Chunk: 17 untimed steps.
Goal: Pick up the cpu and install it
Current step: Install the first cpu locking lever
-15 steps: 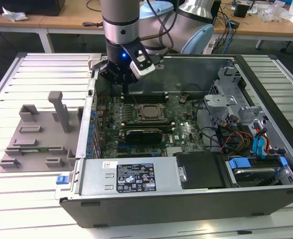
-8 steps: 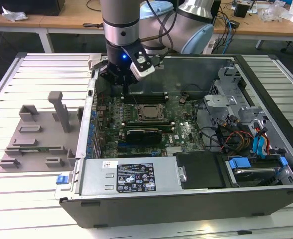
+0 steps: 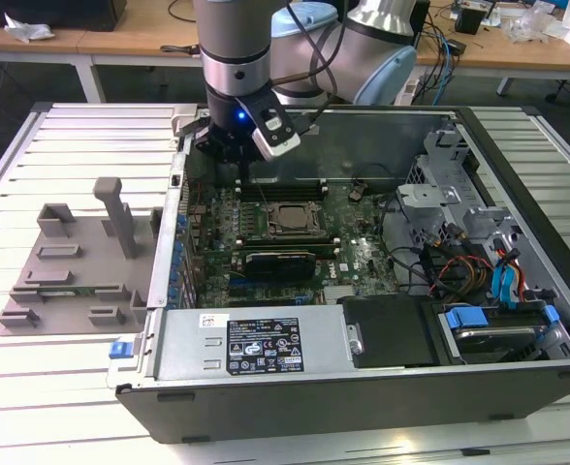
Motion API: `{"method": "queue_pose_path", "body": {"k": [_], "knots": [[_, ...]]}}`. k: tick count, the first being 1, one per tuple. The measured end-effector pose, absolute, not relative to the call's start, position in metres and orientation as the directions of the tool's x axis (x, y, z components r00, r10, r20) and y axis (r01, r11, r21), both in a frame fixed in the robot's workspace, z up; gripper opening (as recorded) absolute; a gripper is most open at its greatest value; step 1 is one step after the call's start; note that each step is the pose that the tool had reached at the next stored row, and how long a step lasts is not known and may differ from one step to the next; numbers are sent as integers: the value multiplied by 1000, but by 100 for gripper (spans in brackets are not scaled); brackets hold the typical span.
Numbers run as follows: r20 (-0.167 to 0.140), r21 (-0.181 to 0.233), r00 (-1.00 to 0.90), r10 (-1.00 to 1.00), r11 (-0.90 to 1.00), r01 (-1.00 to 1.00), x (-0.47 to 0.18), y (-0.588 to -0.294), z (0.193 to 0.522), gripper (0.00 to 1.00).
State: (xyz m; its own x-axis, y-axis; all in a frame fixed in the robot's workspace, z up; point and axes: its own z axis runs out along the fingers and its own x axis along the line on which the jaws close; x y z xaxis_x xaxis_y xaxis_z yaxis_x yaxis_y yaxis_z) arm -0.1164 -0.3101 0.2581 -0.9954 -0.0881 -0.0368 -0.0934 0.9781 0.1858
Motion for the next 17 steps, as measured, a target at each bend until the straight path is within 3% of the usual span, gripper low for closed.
{"method": "queue_pose_path", "body": {"k": [17], "knots": [[-37,191,-996,-85,977,-91,-99,-310,255,11]]}}
